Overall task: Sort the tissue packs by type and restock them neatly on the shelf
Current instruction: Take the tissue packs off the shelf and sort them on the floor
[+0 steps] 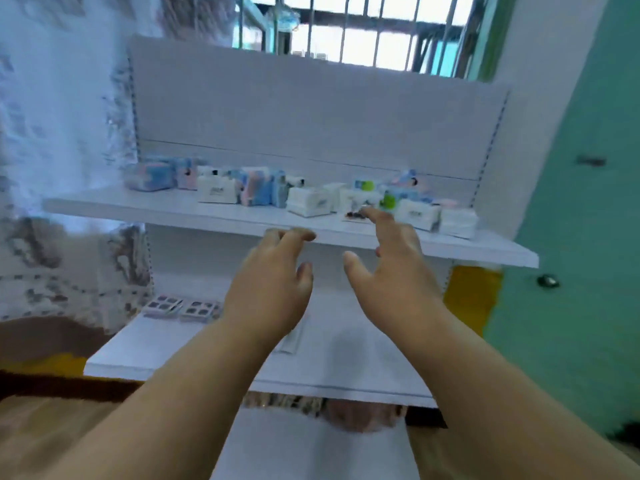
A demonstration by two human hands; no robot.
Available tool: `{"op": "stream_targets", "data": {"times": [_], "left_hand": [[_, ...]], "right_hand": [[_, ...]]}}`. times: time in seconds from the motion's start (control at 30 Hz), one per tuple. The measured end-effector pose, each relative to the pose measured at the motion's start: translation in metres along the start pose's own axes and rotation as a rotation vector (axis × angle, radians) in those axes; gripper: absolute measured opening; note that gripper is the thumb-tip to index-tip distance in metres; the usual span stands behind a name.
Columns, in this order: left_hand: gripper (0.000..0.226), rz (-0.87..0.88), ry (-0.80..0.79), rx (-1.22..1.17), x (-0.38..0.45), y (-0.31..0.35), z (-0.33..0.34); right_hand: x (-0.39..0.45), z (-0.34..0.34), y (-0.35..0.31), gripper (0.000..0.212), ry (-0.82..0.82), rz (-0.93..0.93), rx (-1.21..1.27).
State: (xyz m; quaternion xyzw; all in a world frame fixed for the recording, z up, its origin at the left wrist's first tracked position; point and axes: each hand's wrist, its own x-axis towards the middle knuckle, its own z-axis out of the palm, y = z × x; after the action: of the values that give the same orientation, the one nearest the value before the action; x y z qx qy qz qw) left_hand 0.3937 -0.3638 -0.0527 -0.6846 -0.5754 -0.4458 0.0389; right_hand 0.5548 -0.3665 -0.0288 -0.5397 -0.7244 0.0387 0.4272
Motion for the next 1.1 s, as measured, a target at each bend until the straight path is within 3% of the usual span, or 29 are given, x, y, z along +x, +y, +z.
{"op": "stream_targets", "data": {"times": [0.2, 0.53, 0.8, 1.1], "left_hand": [[0.041, 0.145, -0.038, -0.068, 0.042, 0.076, 0.056], [0.044, 0.294, -0.114, -0.106, 0.137, 0.068, 0.139], [0.037, 0.279, -0.195, -0.083, 0.215, 0.031, 0.196], [0.028, 0.244, -0.075, 0.048, 0.336, 0.028, 0.266]], "right_hand": [[0.023, -0.062, 0.061, 0.059, 0.098, 0.086, 0.048], [0.098, -0.026, 0.122, 0.057, 0.176, 0.178, 0.025], [0.179, 0.012, 0.157, 0.051, 0.123, 0.214, -0.035], [0.324, 0.024, 0.219, 0.042, -0.033, 0.123, -0.171]]}}
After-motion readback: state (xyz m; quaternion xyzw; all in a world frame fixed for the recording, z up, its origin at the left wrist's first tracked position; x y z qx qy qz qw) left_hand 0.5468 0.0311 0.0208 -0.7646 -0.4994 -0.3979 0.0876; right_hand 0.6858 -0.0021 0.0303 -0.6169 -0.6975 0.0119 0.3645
